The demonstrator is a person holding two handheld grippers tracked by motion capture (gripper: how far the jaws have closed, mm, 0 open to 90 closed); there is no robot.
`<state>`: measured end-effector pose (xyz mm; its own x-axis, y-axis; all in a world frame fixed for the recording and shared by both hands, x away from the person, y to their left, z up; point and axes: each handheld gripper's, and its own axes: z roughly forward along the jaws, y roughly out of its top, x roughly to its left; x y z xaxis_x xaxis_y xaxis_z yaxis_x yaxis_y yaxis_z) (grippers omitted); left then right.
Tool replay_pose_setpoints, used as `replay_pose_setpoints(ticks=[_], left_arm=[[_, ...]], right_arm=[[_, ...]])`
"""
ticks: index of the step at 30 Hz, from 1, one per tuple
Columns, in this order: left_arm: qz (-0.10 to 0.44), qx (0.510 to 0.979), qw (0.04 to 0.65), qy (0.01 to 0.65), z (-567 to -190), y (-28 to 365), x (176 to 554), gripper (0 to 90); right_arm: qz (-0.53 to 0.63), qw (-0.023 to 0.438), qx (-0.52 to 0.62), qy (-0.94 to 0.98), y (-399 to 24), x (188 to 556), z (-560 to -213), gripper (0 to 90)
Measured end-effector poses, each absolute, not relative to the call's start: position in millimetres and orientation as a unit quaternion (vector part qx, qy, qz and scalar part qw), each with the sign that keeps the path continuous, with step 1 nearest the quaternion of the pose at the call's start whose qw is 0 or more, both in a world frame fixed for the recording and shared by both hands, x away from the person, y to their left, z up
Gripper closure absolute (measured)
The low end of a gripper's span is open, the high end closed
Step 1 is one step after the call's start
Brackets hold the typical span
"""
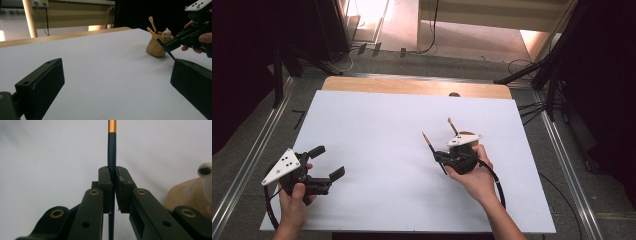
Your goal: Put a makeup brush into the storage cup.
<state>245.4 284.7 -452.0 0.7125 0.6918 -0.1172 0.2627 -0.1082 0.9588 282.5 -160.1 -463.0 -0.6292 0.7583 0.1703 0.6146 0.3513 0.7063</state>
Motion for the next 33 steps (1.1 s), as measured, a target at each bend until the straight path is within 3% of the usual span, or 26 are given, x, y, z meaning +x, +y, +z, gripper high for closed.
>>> replay_pose_setpoints(ticks=[20, 33], left_arm=[[0.191, 0.719, 0.579, 0.334, -451, 284, 245, 0.0], [0.188, 0.72, 0.579, 0.333, -453, 285, 244, 0.0]], right_arm=[[0.491, 0.156, 0.382, 0.767, -173, 272, -446, 84.4], [0.521, 0.162, 0.372, 0.751, -176, 272, -442, 84.4]])
